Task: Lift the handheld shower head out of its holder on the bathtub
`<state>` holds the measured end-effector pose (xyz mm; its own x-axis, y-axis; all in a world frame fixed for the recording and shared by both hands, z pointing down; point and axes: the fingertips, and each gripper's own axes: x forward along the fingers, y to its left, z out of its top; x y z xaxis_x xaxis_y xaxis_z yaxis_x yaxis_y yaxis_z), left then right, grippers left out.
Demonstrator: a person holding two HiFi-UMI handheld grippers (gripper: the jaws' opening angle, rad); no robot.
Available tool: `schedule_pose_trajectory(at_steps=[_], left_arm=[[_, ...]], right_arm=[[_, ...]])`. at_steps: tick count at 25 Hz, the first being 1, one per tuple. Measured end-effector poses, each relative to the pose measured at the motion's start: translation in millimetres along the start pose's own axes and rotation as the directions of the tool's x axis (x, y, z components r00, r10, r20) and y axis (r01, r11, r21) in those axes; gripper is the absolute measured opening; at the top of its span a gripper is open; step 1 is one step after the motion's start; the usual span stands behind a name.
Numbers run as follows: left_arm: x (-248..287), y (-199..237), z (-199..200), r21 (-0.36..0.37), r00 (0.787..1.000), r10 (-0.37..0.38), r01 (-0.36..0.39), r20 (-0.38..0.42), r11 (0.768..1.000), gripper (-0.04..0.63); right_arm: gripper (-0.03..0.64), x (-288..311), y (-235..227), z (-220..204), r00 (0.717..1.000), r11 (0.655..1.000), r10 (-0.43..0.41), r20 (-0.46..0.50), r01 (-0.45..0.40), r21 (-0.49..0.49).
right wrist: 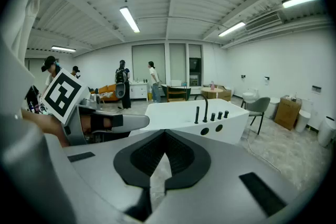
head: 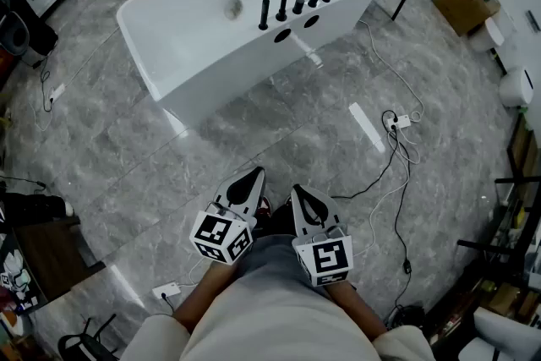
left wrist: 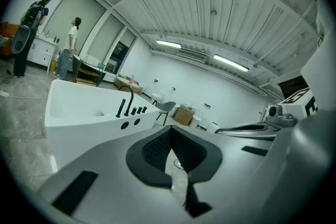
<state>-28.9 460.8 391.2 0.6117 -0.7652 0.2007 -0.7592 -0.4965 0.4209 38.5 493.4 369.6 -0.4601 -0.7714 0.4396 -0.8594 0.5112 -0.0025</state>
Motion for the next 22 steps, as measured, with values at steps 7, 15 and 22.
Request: schedule_pose_trajectory(at_steps=[7, 15, 22], left_arm=[[3.1, -4.2, 1.6, -0.007, 1.000, -0.005, 0.005, 0.002, 1.000, 0.005], [14.6, -8.3, -1.1, -0.009, 1.000, 0.008, -0.008, -0.003, 1.000, 0.005], [44.4, -20.0, 4.4, -0.003, 1.000, 0.019, -0.019, -0.005, 1.000, 0.005]], right_arm=[[0.018, -3.7, -2.3, 1.4, 1.000, 1.000, 0.005, -0.010, -0.005, -0.001], [0.018, -6.6, -27.1, -6.8, 1.000, 0.998, -0.013, 0.012, 0.012, 0.065], [0.020, -4.7, -64.5, -6.1, 1.000, 0.997, -0.010, 0.013, 0.009, 0.077]])
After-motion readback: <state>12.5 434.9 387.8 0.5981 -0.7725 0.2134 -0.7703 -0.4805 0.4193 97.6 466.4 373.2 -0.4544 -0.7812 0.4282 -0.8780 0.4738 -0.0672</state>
